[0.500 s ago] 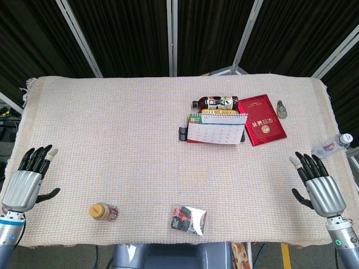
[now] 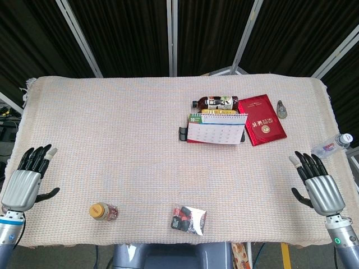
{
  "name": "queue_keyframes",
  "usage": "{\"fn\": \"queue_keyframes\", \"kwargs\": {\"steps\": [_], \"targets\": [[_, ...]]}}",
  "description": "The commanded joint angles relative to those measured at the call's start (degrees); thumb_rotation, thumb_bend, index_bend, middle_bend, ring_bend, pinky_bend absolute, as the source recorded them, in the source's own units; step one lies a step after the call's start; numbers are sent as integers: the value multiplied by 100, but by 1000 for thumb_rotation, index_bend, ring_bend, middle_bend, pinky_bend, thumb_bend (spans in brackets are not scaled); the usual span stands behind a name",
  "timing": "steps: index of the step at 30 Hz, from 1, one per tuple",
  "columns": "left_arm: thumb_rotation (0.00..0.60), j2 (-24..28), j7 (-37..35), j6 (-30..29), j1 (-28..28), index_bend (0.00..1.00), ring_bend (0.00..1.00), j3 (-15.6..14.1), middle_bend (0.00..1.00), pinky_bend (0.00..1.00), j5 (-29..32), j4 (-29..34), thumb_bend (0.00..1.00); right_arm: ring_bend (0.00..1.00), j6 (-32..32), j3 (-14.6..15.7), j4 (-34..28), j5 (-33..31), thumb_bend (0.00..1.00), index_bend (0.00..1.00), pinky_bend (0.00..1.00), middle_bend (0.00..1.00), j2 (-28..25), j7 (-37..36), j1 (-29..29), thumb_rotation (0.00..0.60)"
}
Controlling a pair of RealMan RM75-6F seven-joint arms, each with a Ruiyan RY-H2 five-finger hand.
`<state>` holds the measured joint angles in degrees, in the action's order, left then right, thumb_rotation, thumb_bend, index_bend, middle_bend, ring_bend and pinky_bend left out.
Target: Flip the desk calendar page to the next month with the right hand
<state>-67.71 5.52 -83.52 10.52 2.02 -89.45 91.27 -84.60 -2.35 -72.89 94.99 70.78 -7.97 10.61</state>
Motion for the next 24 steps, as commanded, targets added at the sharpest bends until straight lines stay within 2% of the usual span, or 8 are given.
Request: {"fn": "queue_keyframes", "kwargs": {"steps": [1, 3, 5, 6, 9, 14, 18, 24], "targets": [[600, 13, -38, 15, 7, 0, 0, 18, 0, 0, 31, -9, 68, 85, 113, -118, -133, -193, 243, 0, 99, 110, 24, 61, 63, 600], [600, 22, -69, 8, 8, 0, 0, 26, 0, 0, 31, -6, 68, 465, 239, -246, -391, -392, 254, 0, 384, 482, 31, -58, 138, 600], [600, 30, -81, -15, 7, 0, 0, 41, 0, 0, 29, -8, 68, 719, 538, -370, -800, -640, 267, 0, 557, 708, -28, -326, 277, 600], [600, 25, -63, -40, 3, 0, 0, 59, 0, 0, 38, -17, 68, 772, 809, -388, -1065, -796, 279, 0, 606, 757, -106, -524, 354, 600], [600, 8, -44, -77, -4, 0, 0, 97, 0, 0, 76, -40, 68, 839, 1942, -538, -2076, -1483, 363, 0, 666, 823, -477, -1361, 720, 600], [600, 27, -95, -121, -15, 0, 0, 117, 0, 0, 77, -45, 68, 856, 3650, -888, -2888, -2565, 501, 0, 681, 841, -815, -2717, 1331, 600], [600, 56, -132, -156, -30, 0, 0, 104, 0, 0, 35, -22, 68, 856, 4745, -1118, -2802, -3157, 534, 0, 681, 840, -762, -3477, 1766, 600], [600, 66, -110, -198, -36, 0, 0, 94, 0, 0, -24, -8, 68, 855, 5542, -1364, -2189, -3807, 537, 0, 681, 840, -321, -3978, 2148, 600]]}}
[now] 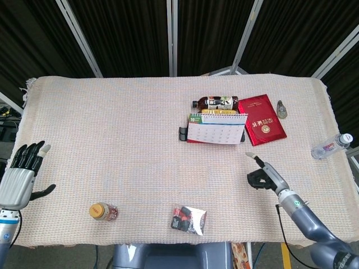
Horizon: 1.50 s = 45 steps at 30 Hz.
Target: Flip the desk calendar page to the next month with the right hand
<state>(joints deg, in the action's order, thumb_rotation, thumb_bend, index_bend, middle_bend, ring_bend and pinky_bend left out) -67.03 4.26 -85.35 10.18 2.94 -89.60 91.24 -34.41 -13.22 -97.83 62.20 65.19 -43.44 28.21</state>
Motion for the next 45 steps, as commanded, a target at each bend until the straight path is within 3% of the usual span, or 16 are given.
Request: {"fn": "queue_keyframes", "kwargs": {"steps": [1, 14, 30, 45], "targets": [[600, -4, 29, -23, -4, 0, 0, 7, 0, 0, -9, -11, 67, 855, 569, -302, 410, -591, 537, 0, 681, 840, 309, -446, 424, 600], [600, 1, 24, -7, 2, 0, 0, 47, 0, 0, 60, -19, 68, 854, 876, -362, 1279, -1156, 538, 0, 679, 837, 887, -220, 633, 600], [600, -5, 50, 40, 33, 0, 0, 49, 0, 0, 56, 15, 68, 855, 1131, -606, 1593, -1178, 543, 0, 679, 837, 1189, -161, 596, 600], [600, 22, -63, 90, 79, 0, 0, 64, 0, 0, 55, 28, 68, 854, 1299, -854, 1878, -1492, 584, 1, 679, 837, 1579, 117, 987, 600]]}}
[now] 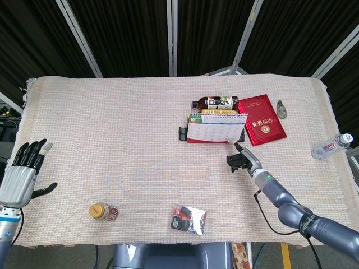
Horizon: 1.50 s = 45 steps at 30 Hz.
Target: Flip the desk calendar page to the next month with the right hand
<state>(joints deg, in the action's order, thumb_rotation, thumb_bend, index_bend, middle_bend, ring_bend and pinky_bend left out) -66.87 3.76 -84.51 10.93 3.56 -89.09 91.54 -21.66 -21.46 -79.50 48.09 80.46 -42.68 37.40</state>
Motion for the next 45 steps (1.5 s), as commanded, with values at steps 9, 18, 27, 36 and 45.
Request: {"fn": "queue_keyframes", "kwargs": {"steps": [9, 18, 27, 36, 45], "targets": [[600, 20, -77, 31, 20, 0, 0, -4, 0, 0, -2, -5, 68, 854, 202, -131, 278, -372, 618, 47, 679, 837, 277, 98, 313, 600], [600, 47, -170, 69, 36, 0, 0, 2, 0, 0, 31, -14, 68, 854, 294, -288, 409, -502, 630, 110, 679, 837, 473, 234, 609, 600], [600, 76, -266, 115, 53, 0, 0, 16, 0, 0, 83, -20, 67, 848, 176, -423, 169, -654, 634, 143, 673, 832, 377, 396, 787, 600], [600, 76, -273, 148, 67, 0, 0, 7, 0, 0, 95, -13, 68, 738, -567, -934, -995, -510, 628, 198, 588, 707, -441, 488, 452, 600], [600, 101, -295, 143, 64, 0, 0, -27, 0, 0, 43, 66, 68, 507, -1525, -1446, -2053, -210, 594, 259, 470, 489, -1276, 603, -25, 600]]}}
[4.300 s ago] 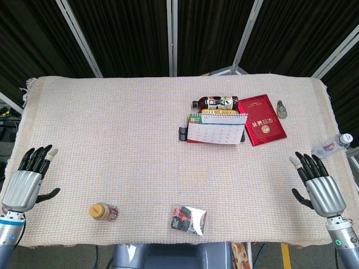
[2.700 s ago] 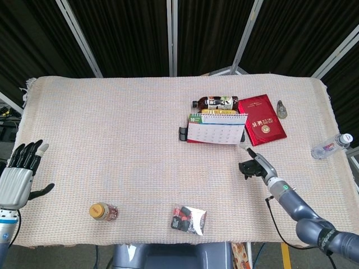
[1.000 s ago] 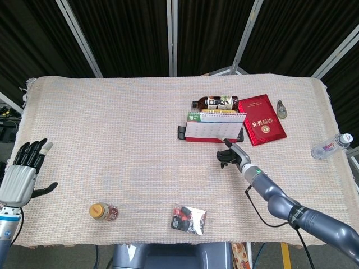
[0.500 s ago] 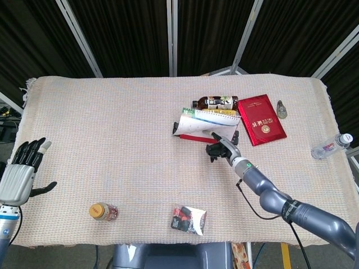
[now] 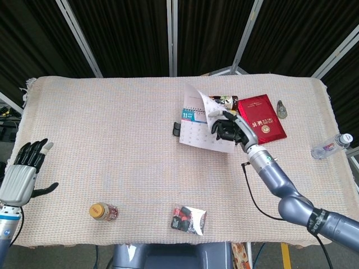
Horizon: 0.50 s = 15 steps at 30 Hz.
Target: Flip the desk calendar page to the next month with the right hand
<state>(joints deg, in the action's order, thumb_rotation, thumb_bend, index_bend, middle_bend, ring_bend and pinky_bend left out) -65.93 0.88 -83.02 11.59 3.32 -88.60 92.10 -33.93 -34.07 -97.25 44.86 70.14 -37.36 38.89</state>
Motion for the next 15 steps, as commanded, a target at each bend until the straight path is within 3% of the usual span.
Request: {"fn": "queue_keyframes", "kwargs": {"steps": [1, 8, 15], "targets": [[600, 10, 0, -14, -4, 0, 0, -2, 0, 0, -9, 14, 68, 487, -448, -231, -419, 158, 590, 259, 453, 477, -358, 110, -245, 600], [600, -2, 48, -13, 1, 0, 0, -7, 0, 0, -20, 34, 68, 303, -857, -93, -413, 182, 548, 241, 309, 362, -503, 523, -247, 600], [600, -18, 67, 25, 15, 0, 0, -5, 0, 0, 10, 10, 68, 127, -698, 299, 248, 161, 513, 197, 145, 242, -254, 898, 51, 600]]}}
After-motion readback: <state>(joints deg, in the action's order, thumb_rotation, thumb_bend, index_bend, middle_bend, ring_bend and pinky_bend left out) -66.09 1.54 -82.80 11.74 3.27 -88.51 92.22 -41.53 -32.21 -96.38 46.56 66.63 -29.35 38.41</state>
